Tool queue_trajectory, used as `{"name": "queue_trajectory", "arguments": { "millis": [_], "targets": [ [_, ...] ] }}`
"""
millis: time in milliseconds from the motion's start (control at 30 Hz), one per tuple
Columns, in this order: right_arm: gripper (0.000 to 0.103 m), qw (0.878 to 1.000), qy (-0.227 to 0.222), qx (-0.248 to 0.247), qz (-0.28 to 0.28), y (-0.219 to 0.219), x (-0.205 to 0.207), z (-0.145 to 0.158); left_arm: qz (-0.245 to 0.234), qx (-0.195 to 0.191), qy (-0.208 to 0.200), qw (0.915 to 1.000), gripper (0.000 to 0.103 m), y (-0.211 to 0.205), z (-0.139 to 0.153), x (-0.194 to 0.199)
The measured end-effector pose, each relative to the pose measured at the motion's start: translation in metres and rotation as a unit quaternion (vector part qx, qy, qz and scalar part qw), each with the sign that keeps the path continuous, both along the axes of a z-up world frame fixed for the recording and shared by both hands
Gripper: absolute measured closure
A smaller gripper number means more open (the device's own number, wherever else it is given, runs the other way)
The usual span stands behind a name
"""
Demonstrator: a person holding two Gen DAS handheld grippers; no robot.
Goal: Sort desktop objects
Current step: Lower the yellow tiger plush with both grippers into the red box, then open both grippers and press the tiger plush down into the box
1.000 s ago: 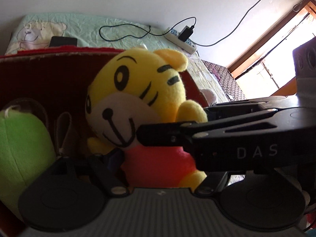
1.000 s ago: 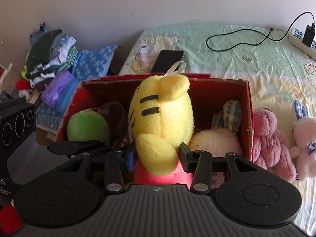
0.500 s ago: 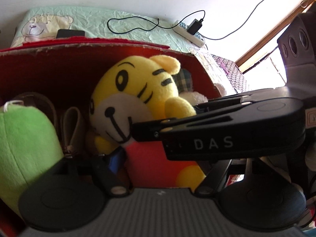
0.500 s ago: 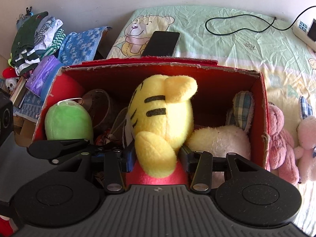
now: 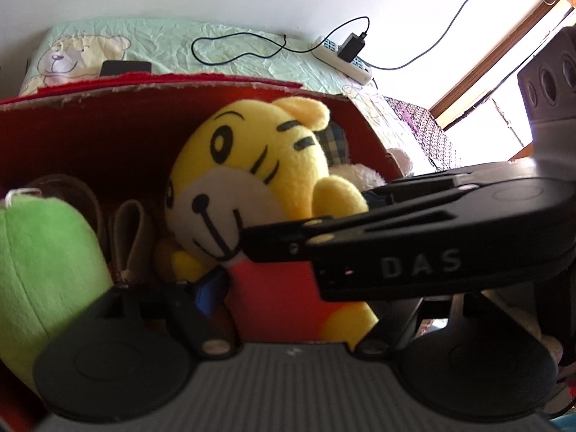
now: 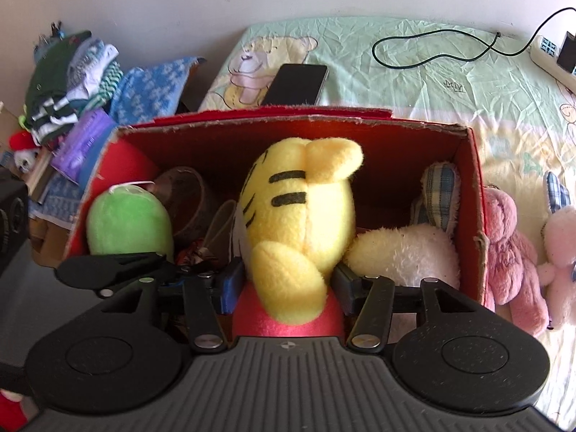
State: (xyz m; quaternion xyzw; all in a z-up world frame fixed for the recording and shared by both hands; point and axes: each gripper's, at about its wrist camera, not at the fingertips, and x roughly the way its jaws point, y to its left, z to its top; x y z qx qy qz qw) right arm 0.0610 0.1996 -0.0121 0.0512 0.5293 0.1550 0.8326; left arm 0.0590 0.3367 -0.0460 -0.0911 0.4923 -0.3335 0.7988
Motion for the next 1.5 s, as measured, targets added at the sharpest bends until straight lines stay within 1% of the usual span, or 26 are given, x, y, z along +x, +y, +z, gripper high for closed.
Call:
{"name": "queue_trajectory", "arguments": {
  "millis": [67,200,300,333,400,433,467,567,667,733,867,1000,1200,1400,1500],
  "targets": [
    [0.047,1.000,-0.006,0.011,-0.005,-0.004,-0.004,0.004,-0.001,0.001,-0.004,1.0000,0.023,0.000,0.002,-0.002],
    [0.047,0.998,-0.026,0.044,-0.034,-0.017,-0.012,0.012,-0.001,-0.003,-0.008,1.0000,0.024,0.001,0.003,-0.004],
    [0.048,0.995,-0.056,0.061,-0.053,-0.025,-0.016,0.020,-0.001,-0.005,-0.015,0.9999,0.024,0.003,0.008,-0.007],
    [0.052,0.994,-0.068,0.063,-0.058,-0.027,-0.018,0.023,0.000,-0.006,-0.022,0.9997,0.024,0.003,0.011,-0.009],
    [0.064,0.992,-0.086,0.071,-0.062,-0.028,-0.020,0.028,0.002,-0.009,-0.036,0.9993,0.024,0.006,0.017,-0.013],
    [0.072,0.991,-0.090,0.078,-0.059,-0.028,-0.021,0.029,0.003,-0.012,-0.041,0.9991,0.024,0.009,0.020,-0.016],
    [0.076,0.991,-0.093,0.084,-0.056,-0.027,-0.021,0.029,0.003,-0.014,-0.045,0.9989,0.024,0.009,0.022,-0.017],
    [0.078,0.990,-0.104,0.077,-0.047,-0.021,-0.020,0.026,0.005,-0.002,-0.052,0.9986,0.024,0.005,0.022,-0.020],
    [0.078,0.992,-0.104,0.063,-0.045,-0.017,-0.016,0.018,0.008,0.012,-0.043,0.9990,0.024,-0.003,0.016,-0.014],
    [0.078,0.992,-0.102,0.056,-0.046,-0.017,-0.014,0.014,0.010,0.011,-0.035,0.9993,0.024,-0.003,0.013,-0.011],
    [0.079,0.993,-0.100,0.050,-0.048,-0.020,-0.012,0.008,0.013,0.017,-0.033,0.9992,0.024,-0.007,0.011,-0.008],
    [0.079,0.992,-0.098,0.056,-0.055,-0.022,-0.014,0.003,0.016,0.024,-0.032,0.9991,0.023,-0.009,0.009,-0.006],
    [0.078,0.991,-0.114,0.049,-0.057,-0.019,-0.020,0.002,0.019,0.039,-0.038,0.9983,0.021,-0.015,0.010,-0.008],
    [0.078,0.990,-0.115,0.058,-0.063,-0.024,-0.022,0.001,0.024,0.048,-0.044,0.9976,0.021,-0.016,0.011,-0.010],
    [0.078,0.989,-0.120,0.055,-0.062,-0.022,-0.025,0.001,0.025,0.055,-0.049,0.9970,0.020,-0.018,0.012,-0.012]
  ]
}}
